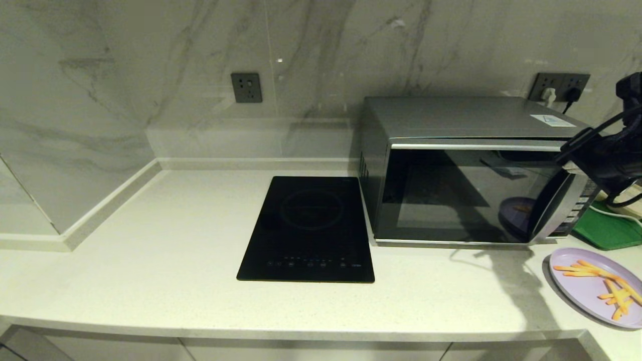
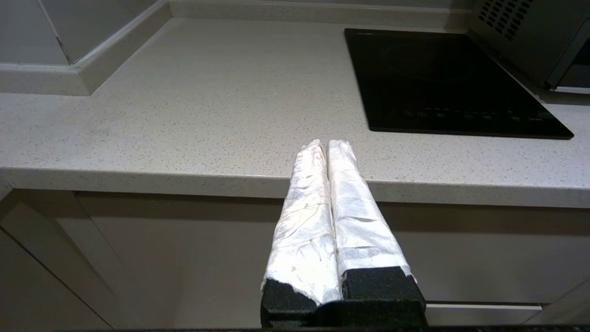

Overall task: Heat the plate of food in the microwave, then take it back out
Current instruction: Close the microwave oven

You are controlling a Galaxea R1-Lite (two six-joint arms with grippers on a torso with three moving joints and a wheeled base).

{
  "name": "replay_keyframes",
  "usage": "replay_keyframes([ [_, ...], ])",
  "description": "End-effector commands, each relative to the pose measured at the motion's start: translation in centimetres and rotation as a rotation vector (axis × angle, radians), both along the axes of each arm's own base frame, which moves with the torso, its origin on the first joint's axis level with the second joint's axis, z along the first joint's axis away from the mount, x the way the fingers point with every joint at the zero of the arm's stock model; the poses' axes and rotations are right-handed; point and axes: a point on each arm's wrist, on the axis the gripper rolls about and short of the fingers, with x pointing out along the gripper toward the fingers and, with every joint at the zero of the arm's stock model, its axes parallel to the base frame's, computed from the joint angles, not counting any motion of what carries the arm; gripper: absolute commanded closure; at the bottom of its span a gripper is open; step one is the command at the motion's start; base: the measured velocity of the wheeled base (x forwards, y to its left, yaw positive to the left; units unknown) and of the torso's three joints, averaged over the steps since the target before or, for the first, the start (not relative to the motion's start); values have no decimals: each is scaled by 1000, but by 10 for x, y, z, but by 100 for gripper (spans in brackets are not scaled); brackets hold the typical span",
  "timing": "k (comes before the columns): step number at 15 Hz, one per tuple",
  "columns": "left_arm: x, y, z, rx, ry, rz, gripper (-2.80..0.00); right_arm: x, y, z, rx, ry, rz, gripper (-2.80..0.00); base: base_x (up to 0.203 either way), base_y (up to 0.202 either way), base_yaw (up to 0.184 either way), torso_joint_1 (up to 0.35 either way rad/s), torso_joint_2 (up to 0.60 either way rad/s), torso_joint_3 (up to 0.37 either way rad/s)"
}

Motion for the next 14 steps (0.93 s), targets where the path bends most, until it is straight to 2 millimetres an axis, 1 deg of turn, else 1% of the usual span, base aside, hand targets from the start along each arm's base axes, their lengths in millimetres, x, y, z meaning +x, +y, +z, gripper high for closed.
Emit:
replay_keyframes([
  [1, 0, 0, 0, -1, 0, 1, 0, 3, 0, 2, 9, -22, 17, 0, 0, 0, 0, 0, 0, 0],
  [3, 0, 0, 0, -1, 0, 1, 0, 6, 0, 1, 14, -41, 33, 0, 0, 0, 0, 0, 0, 0],
  [5, 0, 0, 0, -1, 0, 1, 0, 11, 0, -5, 18, -27, 39, 0, 0, 0, 0, 0, 0, 0],
  [7, 0, 0, 0, -2, 0, 1, 0, 9, 0, -3, 18, -29, 38, 0, 0, 0, 0, 0, 0, 0],
  [9, 0, 0, 0, -1, 0, 1, 0, 0, 2, 6, 17, -50, 57, 0, 0, 0, 0, 0, 0, 0],
  [11, 0, 0, 0, -1, 0, 1, 0, -24, 6, 20, 18, -61, 108, 0, 0, 0, 0, 0, 0, 0],
  [12, 0, 0, 0, -2, 0, 1, 0, -39, 9, 28, 17, -53, 141, 0, 0, 0, 0, 0, 0, 0],
  [14, 0, 0, 0, -1, 0, 1, 0, -78, 17, 42, 28, -20, 248, 0, 0, 0, 0, 0, 0, 0],
])
